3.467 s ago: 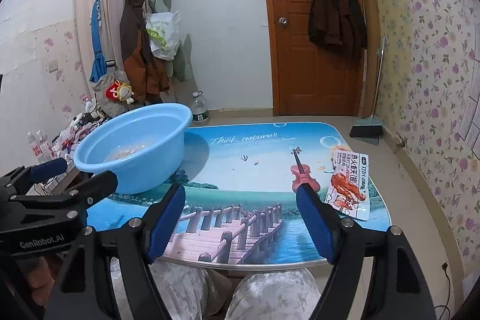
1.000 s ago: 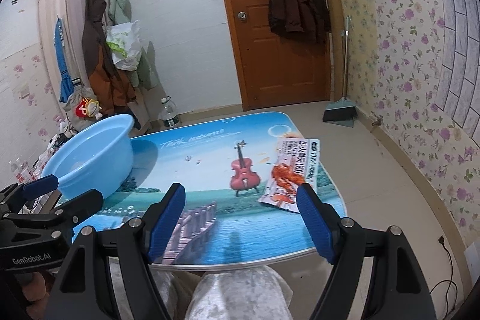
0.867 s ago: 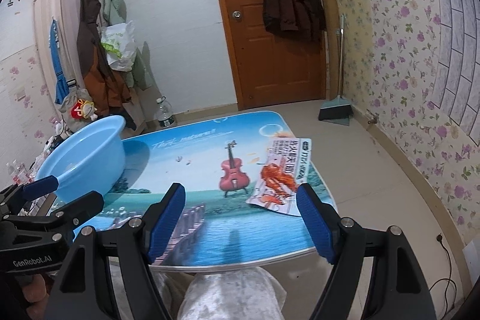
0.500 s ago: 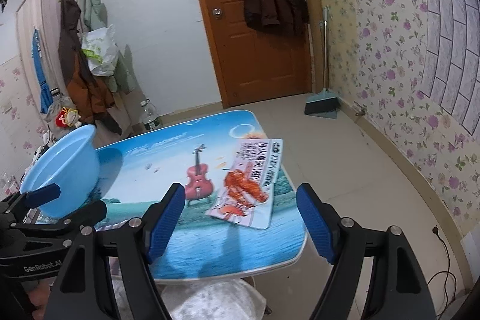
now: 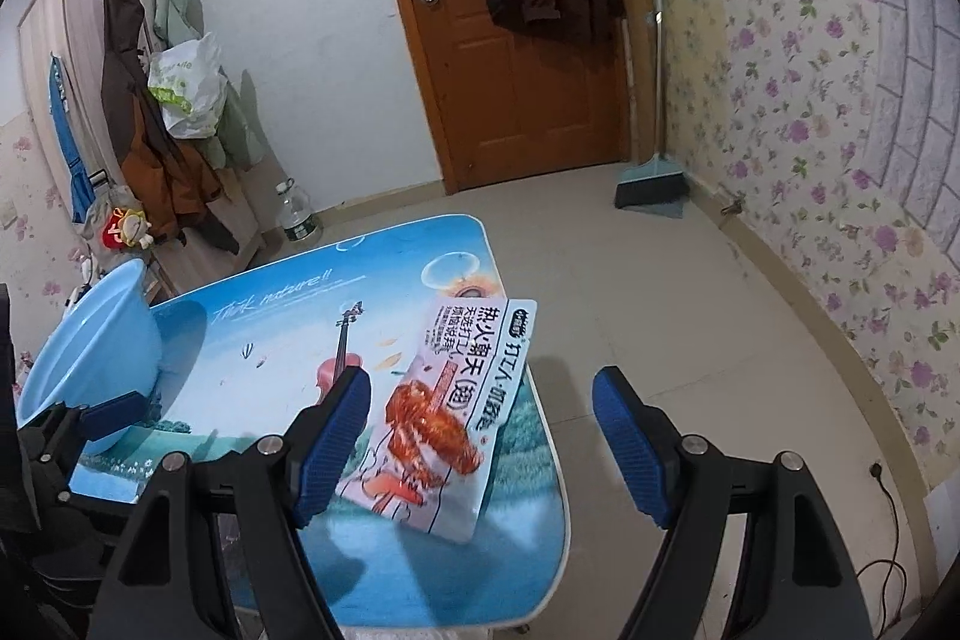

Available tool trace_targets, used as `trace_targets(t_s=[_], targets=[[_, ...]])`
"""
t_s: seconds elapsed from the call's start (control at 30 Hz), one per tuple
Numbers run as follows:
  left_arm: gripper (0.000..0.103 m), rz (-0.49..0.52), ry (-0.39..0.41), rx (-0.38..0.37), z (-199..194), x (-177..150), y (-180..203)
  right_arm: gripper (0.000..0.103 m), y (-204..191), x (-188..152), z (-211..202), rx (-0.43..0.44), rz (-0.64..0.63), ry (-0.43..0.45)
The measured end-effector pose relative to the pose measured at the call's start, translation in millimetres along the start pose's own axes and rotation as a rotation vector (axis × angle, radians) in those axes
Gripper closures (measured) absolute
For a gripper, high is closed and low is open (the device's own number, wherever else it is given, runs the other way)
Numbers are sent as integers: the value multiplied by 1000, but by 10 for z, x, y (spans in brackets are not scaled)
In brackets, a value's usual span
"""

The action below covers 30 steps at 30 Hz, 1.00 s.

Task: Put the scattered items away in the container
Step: 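Move both grippers toward the crayfish snack packet on the table, then close the right gripper on the edge of the crayfish snack packet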

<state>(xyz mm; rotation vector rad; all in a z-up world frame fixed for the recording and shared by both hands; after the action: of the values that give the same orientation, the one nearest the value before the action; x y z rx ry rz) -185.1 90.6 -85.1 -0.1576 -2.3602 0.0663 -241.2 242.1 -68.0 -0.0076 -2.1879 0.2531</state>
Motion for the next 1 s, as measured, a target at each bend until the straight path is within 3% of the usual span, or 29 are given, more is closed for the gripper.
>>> trace_targets(t_s=[0.3,0.7,1.0], targets=[[0,38,-58,-12,348,126,190,25,38,93,402,48,-20,-58],[0,80,-129,-19,638,46,310,25,84,102,938,117,59,-154],[0,96,-128,-35,680,61,360,25,82,75,1172,140,100,-189]])
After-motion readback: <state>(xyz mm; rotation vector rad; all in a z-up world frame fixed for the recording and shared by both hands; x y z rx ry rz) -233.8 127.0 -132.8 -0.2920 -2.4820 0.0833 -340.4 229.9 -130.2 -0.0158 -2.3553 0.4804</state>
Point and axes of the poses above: each gripper's, at about its wrist camera, not at the fingertips, and z roughly the way its jaws point, y to its right, x to its top, the point moved 9 cm from there along z, roughly the way its jaws point, and after that the axes turned 4 degrees about y, right-handed, at the moved point
